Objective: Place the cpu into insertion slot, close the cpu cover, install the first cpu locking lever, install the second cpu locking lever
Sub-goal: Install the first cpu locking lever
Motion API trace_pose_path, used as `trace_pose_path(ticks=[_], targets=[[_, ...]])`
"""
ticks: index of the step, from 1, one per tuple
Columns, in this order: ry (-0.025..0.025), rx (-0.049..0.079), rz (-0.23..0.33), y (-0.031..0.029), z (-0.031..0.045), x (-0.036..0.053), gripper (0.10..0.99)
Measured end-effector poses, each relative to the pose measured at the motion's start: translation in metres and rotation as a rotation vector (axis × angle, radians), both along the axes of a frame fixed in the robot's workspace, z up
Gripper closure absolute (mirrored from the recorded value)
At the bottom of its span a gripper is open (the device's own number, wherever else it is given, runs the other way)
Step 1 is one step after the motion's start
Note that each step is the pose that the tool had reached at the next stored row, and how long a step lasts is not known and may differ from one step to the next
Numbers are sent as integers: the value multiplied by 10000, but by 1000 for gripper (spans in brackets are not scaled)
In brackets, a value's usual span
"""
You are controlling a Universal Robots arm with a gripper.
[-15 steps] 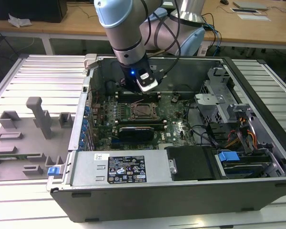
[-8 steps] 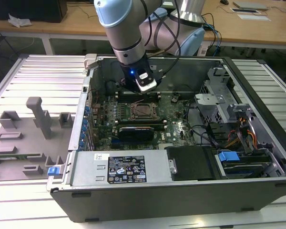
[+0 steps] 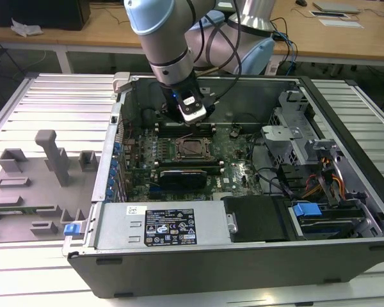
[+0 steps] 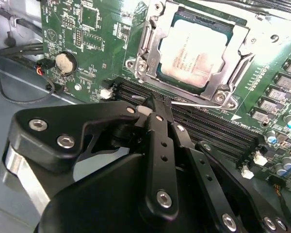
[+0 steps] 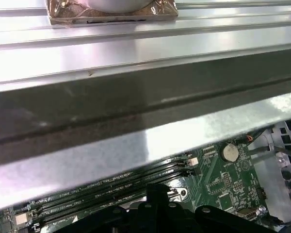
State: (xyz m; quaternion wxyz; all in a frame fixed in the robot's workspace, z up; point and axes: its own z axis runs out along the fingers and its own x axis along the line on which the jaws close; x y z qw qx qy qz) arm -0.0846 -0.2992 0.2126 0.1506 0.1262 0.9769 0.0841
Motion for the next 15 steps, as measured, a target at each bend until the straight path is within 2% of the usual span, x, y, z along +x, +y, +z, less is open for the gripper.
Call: trace_pose_path(ticks=[3,15], targets=[[0,-1,-522,6,-12,0,980],[-1,2,-1104,93,-30,0,980]])
